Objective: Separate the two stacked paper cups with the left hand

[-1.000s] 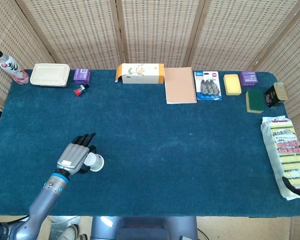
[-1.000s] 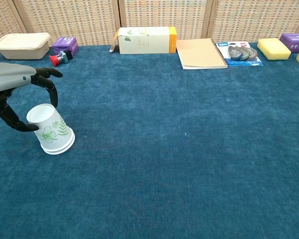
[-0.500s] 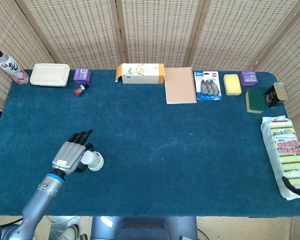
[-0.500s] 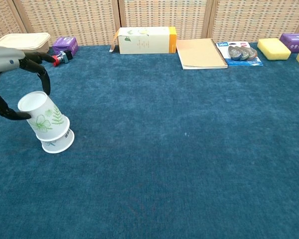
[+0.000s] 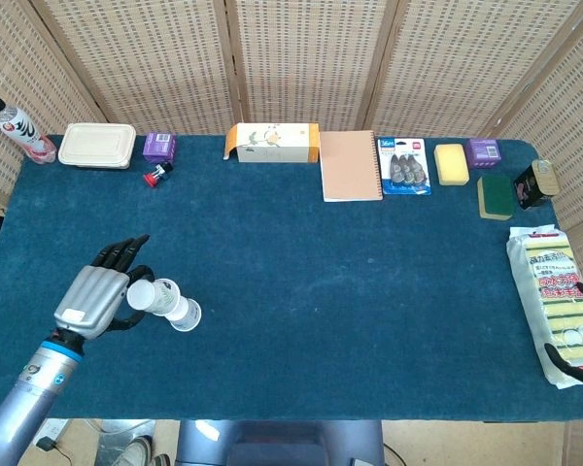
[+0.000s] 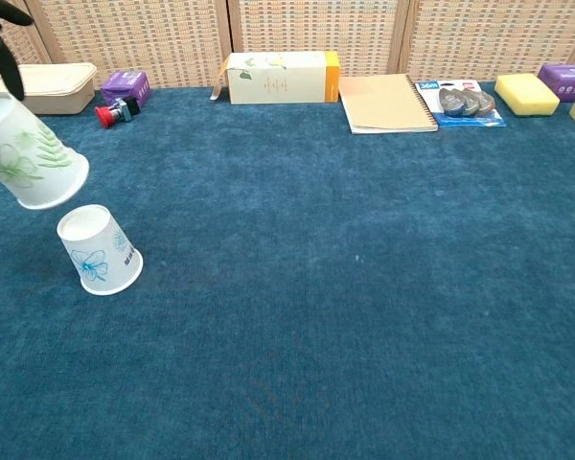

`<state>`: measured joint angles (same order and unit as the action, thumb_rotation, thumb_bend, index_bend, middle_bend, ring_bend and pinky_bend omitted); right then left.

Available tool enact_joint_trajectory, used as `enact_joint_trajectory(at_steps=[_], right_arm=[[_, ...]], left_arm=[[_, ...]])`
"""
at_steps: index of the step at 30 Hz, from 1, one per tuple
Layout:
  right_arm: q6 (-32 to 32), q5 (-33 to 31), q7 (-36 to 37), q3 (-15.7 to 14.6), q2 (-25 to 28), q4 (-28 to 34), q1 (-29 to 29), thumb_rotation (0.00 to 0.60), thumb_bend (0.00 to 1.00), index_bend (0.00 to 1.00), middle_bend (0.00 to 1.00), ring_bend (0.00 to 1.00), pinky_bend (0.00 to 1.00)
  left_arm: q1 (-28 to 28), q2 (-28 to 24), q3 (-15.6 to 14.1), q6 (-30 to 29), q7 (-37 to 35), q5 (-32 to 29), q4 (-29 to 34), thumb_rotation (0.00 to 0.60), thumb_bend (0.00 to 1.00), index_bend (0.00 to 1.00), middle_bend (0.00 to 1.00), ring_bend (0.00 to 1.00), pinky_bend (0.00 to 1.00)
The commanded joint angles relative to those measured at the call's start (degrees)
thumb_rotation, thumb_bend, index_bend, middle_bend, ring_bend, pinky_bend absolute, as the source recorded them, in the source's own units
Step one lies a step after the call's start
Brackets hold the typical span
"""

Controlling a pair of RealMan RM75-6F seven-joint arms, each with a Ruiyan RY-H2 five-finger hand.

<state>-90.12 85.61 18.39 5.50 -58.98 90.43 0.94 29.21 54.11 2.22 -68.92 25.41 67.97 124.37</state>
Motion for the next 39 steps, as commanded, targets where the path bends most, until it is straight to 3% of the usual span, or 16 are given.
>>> enact_joint_trajectory(at_steps=[1, 7, 17, 27, 39], right_arm=[[0.2, 0.14, -0.56, -0.12, -0.18, 0.12, -0.14, 0.6, 0.27, 0.09, 0.01, 0.0, 0.07], [0.2, 0.34, -1.53, -0.28, -0.39, 0.39, -0.18, 0.6, 0.27, 0.09, 0.01, 0.0, 0.07], [0.3, 0.01, -1.51, -0.22, -0.31, 0.44, -0.18, 0.6, 0.27, 0.09, 0.01, 0.0, 0.07], [0.17, -0.21, -0.08, -0.05, 0.01, 0.15, -0.07, 0.6, 0.27, 0.09, 0.01, 0.0, 0.07], [0.21, -0.07, 0.41, -0.09, 0.11, 0.01, -0.08, 0.6, 0.27, 0.09, 0.01, 0.0, 0.07]], left_arm=[[-2.28, -3.1, -1.64, 0.31, -4.0, 3.2, -1.0, 0.6, 0.23, 0.39, 0.0, 0.0, 0.08], [-3.39, -1.61, -2.18, 2.03, -7.5, 2.03, -7.36, 0.6, 0.23, 0.39, 0.0, 0.0, 0.08], [-1.8, 9.41, -1.81, 8.22, -9.46, -0.76, -21.27, 0.6, 0.23, 0.39, 0.0, 0.0, 0.08], [-0.37, 13.97, -0.61, 9.76, -7.19, -3.25, -23.3, 0.6, 0.23, 0.39, 0.0, 0.0, 0.08], [0.76, 15.46, 0.37, 9.98, -5.33, -5.04, -21.37, 0.6, 0.23, 0.39, 0.0, 0.0, 0.08]])
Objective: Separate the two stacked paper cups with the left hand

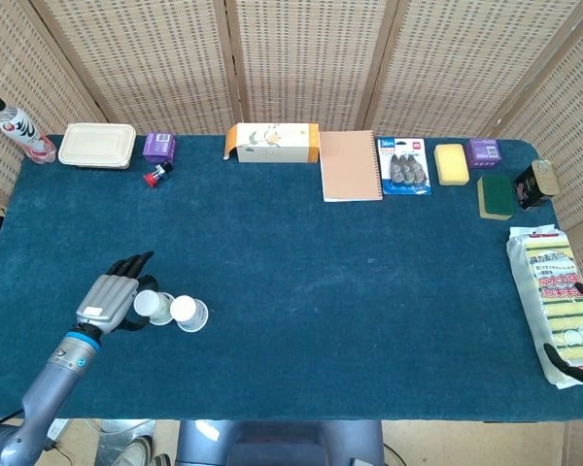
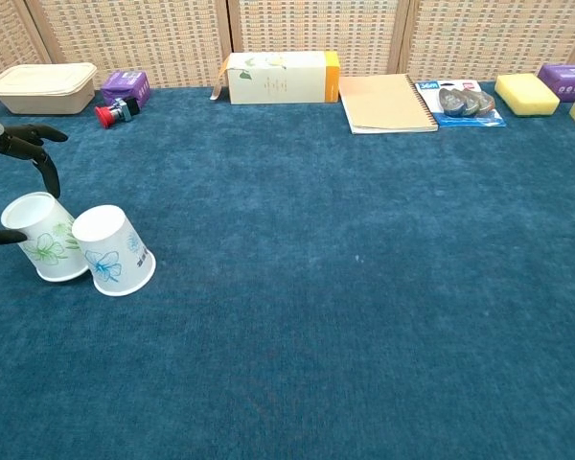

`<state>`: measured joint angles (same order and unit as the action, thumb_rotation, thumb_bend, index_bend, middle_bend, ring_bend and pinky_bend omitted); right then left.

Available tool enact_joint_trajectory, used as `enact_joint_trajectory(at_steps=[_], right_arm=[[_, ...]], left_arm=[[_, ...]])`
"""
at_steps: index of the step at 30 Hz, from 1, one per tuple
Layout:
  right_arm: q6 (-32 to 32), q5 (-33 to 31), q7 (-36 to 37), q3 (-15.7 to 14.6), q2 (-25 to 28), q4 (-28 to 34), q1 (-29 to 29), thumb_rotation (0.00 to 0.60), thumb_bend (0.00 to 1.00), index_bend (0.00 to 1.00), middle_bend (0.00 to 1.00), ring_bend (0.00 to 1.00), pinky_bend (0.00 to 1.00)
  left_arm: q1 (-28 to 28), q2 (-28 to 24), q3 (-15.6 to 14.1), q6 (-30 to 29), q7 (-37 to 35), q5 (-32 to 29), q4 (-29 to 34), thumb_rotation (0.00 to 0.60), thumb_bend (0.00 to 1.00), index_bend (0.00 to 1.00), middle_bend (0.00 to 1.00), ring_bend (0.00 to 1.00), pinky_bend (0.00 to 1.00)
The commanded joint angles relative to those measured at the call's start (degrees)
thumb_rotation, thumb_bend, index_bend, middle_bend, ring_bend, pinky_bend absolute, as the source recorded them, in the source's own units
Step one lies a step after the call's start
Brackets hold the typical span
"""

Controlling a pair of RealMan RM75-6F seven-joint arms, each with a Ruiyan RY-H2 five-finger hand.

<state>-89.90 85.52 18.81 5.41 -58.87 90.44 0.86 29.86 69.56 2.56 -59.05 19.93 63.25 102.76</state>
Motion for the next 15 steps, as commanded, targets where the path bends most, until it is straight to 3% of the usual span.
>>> enact_joint_trajectory(at_steps=[1, 5, 11, 15], right_arm=[[-0.04, 0.04, -0.03, -0.01, -0.01, 0.0, 0.01, 0.6, 0.27, 0.09, 0.01, 0.0, 0.07], [-0.11, -0.07, 0.08, 0.04, 0.01, -0.01, 0.05, 0.6, 0.27, 0.09, 0.01, 0.0, 0.07], [-0.09, -0.33, 0.32, 0.16, 0.09, -0.09, 0.09, 0.6, 0.27, 0.09, 0.01, 0.0, 0.07], [-0.15, -0.27, 0.32, 0.15, 0.09, -0.08, 0.11, 0.6, 0.27, 0.09, 0.01, 0.0, 0.07]], left_arm=[[0.14, -0.01, 0.05, 0.14, 0.21, -0.46, 0.32, 0.6, 0.23, 0.39, 0.0, 0.0, 0.08], [0.04, -0.28, -0.09, -0.33, 0.99, -1.01, 0.58, 0.6, 0.22, 0.37, 0.0, 0.0, 0.08], [-0.22, -0.97, -0.26, -0.75, 1.0, -1.17, 1.26, 0.6, 0.21, 0.04, 0.0, 0.0, 0.08], [-0.48, -1.49, -0.38, -1.01, 0.35, -0.48, 1.71, 0.6, 0.2, 0.0, 0.0, 0.0, 0.08]])
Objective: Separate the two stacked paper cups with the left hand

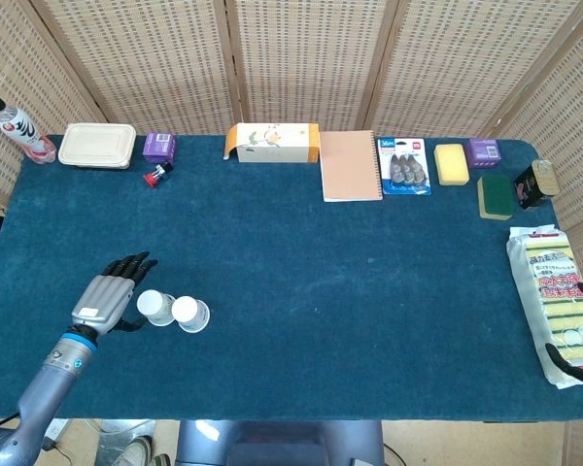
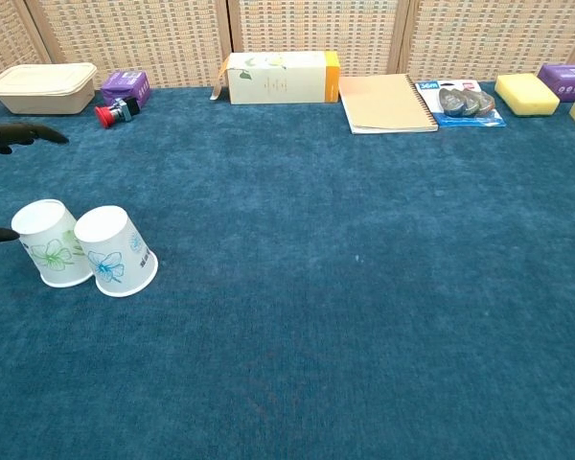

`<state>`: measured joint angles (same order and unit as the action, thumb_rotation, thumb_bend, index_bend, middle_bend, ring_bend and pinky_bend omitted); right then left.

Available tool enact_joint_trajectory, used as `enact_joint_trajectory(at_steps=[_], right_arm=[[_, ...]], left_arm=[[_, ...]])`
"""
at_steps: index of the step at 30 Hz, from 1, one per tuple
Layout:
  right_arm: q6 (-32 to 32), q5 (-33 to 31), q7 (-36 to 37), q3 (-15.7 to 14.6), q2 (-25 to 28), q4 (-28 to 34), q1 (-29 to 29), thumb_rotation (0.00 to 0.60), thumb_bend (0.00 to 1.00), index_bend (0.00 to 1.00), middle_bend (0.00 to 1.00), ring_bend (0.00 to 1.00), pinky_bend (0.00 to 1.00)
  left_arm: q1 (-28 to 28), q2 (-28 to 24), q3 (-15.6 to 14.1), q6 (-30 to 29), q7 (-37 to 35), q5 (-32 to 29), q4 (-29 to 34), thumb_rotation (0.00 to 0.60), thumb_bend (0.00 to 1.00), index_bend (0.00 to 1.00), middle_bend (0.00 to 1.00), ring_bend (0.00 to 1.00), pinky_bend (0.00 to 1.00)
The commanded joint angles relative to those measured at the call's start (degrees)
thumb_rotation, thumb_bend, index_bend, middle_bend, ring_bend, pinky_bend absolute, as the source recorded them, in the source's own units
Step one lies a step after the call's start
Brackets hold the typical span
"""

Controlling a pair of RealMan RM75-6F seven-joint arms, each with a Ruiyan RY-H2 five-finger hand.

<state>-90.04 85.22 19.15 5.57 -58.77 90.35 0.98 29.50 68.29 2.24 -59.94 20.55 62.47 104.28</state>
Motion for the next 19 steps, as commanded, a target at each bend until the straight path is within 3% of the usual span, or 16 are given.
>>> enact_joint_trajectory(at_steps=[1, 8, 12, 15, 19], right_arm=[[0.02, 0.03, -0.03, -0.02, -0.02, 0.0, -0.01, 0.6, 0.27, 0.09, 0.01, 0.0, 0.07], [0.08, 0.05, -0.18, -0.01, -0.04, 0.02, -0.07, 0.6, 0.27, 0.09, 0.01, 0.0, 0.07], [0.16, -0.03, -0.39, 0.0, -0.16, -0.04, -0.09, 0.6, 0.27, 0.09, 0.01, 0.0, 0.07], [0.24, 0.09, -1.33, -0.1, -0.35, 0.24, -0.18, 0.6, 0.27, 0.09, 0.01, 0.0, 0.07], [0.52, -0.04, -2.18, -0.14, -0.63, 0.31, -0.31, 0.6, 0.27, 0.09, 0.01, 0.0, 0.07]], left_arm=[[-0.23, -0.43, -0.14, -0.2, -0.51, 0.62, 0.37, 0.6, 0.2, 0.0, 0.0, 0.0, 0.08], [-2.83, -3.37, -0.68, -3.7, -5.83, 6.57, 2.47, 0.6, 0.19, 0.0, 0.0, 0.0, 0.08], [-7.02, -4.86, -1.96, -10.5, -10.6, 13.27, 1.28, 0.6, 0.16, 0.0, 0.0, 0.0, 0.08], [-13.24, -3.4, -3.32, -20.74, -11.35, 16.54, -4.0, 0.6, 0.15, 0.0, 0.0, 0.0, 0.08], [-15.93, -1.87, -3.65, -24.79, -14.4, 19.0, -7.83, 0.6, 0.15, 0.0, 0.0, 0.0, 0.08]])
